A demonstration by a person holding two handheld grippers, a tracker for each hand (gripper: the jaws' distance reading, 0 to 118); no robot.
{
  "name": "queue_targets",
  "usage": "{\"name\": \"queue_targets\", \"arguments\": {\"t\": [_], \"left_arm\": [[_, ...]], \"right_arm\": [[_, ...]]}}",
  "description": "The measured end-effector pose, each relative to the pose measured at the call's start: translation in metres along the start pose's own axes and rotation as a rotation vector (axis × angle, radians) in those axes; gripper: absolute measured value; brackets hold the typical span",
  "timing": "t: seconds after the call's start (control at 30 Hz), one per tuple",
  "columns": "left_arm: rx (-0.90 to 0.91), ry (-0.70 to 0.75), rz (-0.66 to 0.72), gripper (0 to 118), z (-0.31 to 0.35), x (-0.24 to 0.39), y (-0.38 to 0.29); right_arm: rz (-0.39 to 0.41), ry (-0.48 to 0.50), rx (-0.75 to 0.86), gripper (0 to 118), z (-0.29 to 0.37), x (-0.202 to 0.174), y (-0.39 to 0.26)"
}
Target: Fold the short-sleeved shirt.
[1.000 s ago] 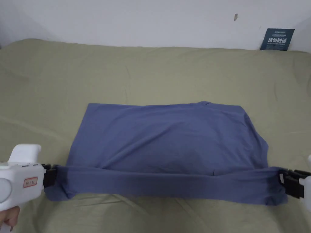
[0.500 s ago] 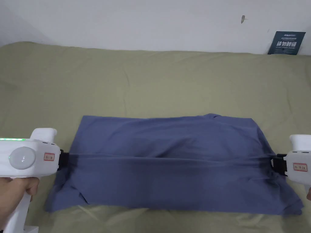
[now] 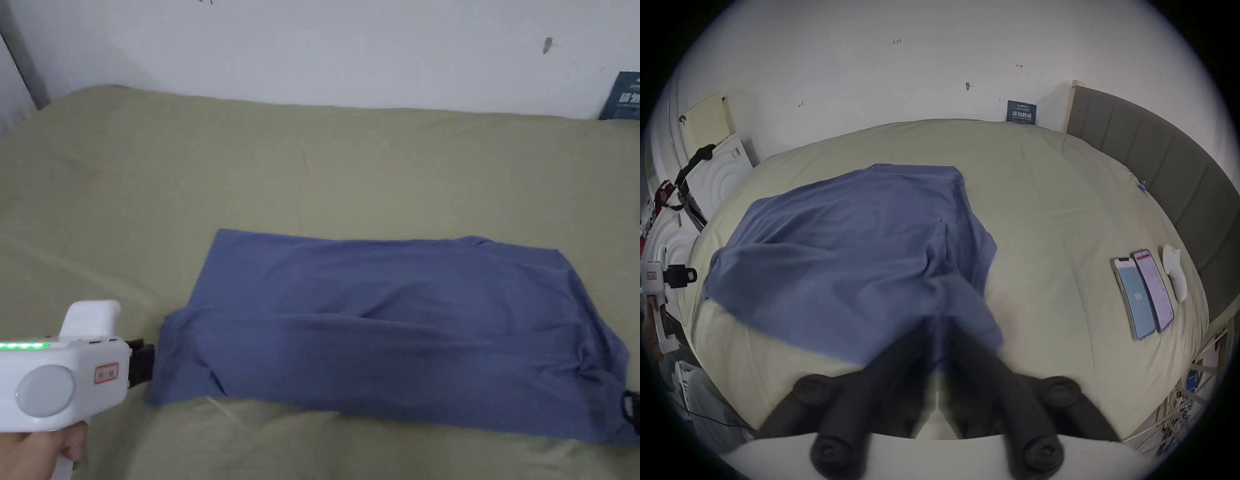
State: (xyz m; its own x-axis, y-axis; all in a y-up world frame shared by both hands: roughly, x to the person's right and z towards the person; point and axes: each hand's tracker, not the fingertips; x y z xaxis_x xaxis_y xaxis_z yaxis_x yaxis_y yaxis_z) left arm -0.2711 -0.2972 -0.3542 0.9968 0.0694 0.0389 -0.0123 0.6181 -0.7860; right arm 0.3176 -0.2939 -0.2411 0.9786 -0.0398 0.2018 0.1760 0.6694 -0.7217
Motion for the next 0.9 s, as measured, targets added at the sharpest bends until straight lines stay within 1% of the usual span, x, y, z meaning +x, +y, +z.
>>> {"name": "queue_targets", "arguments": {"t": [0.03,0.07,0.17,0.2,0.23,0.27,0.3,0.33,0.43,0.53,0.57,0.6,0.63,0.67,0.7,0.73,0.77,0.8,0.83,0.87,0.9], "left_arm": [[-0.013,-0.001,0.004,0,0.006,-0.002,-0.007],[-0.017,-0.028,0.004,0,0.010,-0.001,-0.012],[-0.022,-0.040,-0.005,1,0.010,-0.001,-0.021],[-0.019,-0.037,-0.008,23,0.009,-0.001,-0.022],[-0.018,-0.033,-0.005,65,0.007,0.000,-0.020],[-0.011,-0.031,0.003,114,0.005,-0.001,-0.019],[-0.017,-0.034,0.007,114,0.001,0.001,-0.017],[-0.036,-0.038,0.012,118,-0.008,0.001,-0.016],[-0.073,-0.037,0.035,118,-0.034,0.002,-0.006],[-0.107,0.044,-0.001,118,-0.065,0.005,0.000],[-0.108,0.061,-0.011,114,-0.065,0.012,0.001],[-0.127,0.055,-0.022,104,-0.070,0.012,0.003],[-0.144,0.044,-0.017,88,-0.074,0.012,0.004],[-0.147,0.040,-0.014,81,-0.073,0.012,0.006],[-0.136,0.043,-0.028,70,-0.061,0.017,0.006],[-0.117,0.003,-0.071,47,-0.057,0.017,0.008],[-0.116,0.004,-0.066,9,-0.056,0.016,0.009],[-0.114,-0.044,-0.052,1,-0.057,0.013,0.011],[-0.128,-0.067,-0.010,1,-0.048,0.021,0.011],[-0.135,-0.032,-0.034,1,-0.049,0.025,0.012],[-0.123,-0.023,-0.064,1,-0.050,0.026,0.011]], "right_arm": [[-0.004,-0.013,0.026,2,0.005,-0.001,-0.010],[-0.007,0.006,0.015,2,0.007,0.000,-0.017],[-0.007,0.018,-0.002,2,0.011,-0.002,-0.035],[-0.007,0.014,-0.014,2,0.014,-0.004,-0.031],[-0.008,0.016,-0.014,2,0.016,-0.005,-0.032],[-0.008,0.021,-0.016,2,0.016,-0.005,-0.033],[-0.010,0.021,-0.015,2,0.016,-0.006,-0.034],[-0.016,0.028,-0.016,2,0.016,-0.001,-0.032],[-0.016,0.027,-0.024,2,0.010,0.004,-0.029],[-0.017,0.019,-0.028,2,0.007,0.003,-0.026],[-0.018,0.015,-0.032,2,0.004,0.003,-0.025],[-0.021,0.020,-0.038,2,-0.003,0.013,-0.025],[-0.020,0.018,-0.039,2,-0.007,0.016,-0.024],[-0.020,0.014,-0.041,2,-0.009,0.018,-0.023],[-0.018,0.013,-0.044,2,-0.013,0.021,-0.020],[-0.022,0.011,-0.039,2,-0.013,0.022,-0.021],[-0.031,0.009,-0.035,5,-0.016,0.025,-0.020],[-0.040,0.012,-0.038,19,-0.019,0.028,-0.017],[-0.046,0.010,-0.039,52,-0.022,0.030,-0.014],[-0.054,0.012,-0.036,103,-0.022,0.027,-0.014],[-0.064,0.011,-0.047,118,-0.028,0.028,-0.013]]}}
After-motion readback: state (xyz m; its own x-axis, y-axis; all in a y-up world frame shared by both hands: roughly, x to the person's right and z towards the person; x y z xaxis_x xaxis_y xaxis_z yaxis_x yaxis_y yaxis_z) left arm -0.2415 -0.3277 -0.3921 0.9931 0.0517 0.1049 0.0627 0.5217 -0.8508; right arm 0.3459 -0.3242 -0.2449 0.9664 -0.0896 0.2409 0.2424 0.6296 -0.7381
